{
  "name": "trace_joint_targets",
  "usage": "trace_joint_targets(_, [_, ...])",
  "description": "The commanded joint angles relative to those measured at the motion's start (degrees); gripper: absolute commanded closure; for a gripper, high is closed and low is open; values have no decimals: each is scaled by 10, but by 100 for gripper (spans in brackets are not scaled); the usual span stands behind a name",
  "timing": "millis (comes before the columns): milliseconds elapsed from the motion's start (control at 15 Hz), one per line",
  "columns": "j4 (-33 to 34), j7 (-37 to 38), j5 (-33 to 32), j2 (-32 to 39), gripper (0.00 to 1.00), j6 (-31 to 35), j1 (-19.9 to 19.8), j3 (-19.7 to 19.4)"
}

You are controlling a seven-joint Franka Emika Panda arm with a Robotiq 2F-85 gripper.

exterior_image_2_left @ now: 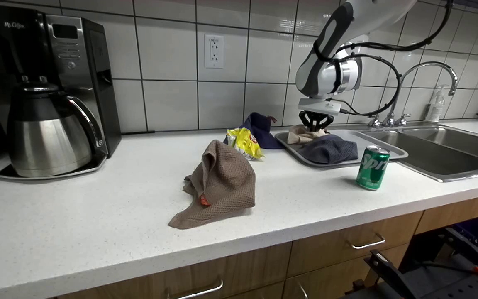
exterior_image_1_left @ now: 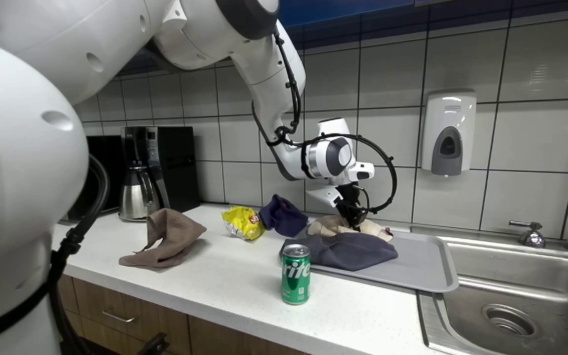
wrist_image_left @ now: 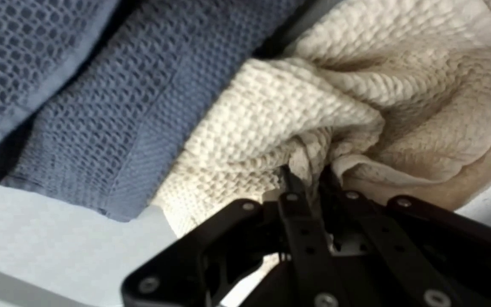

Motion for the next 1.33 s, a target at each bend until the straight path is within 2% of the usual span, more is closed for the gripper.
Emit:
trace_joint_targets(0, [-24,5,7,-35,97,-7,4,-1])
trace_joint_targets(467, [-77,15,-2,-95,97,5,21,-9])
trace_joint_targets(1267, [-215,59,-49,-241,97,27,80,-33])
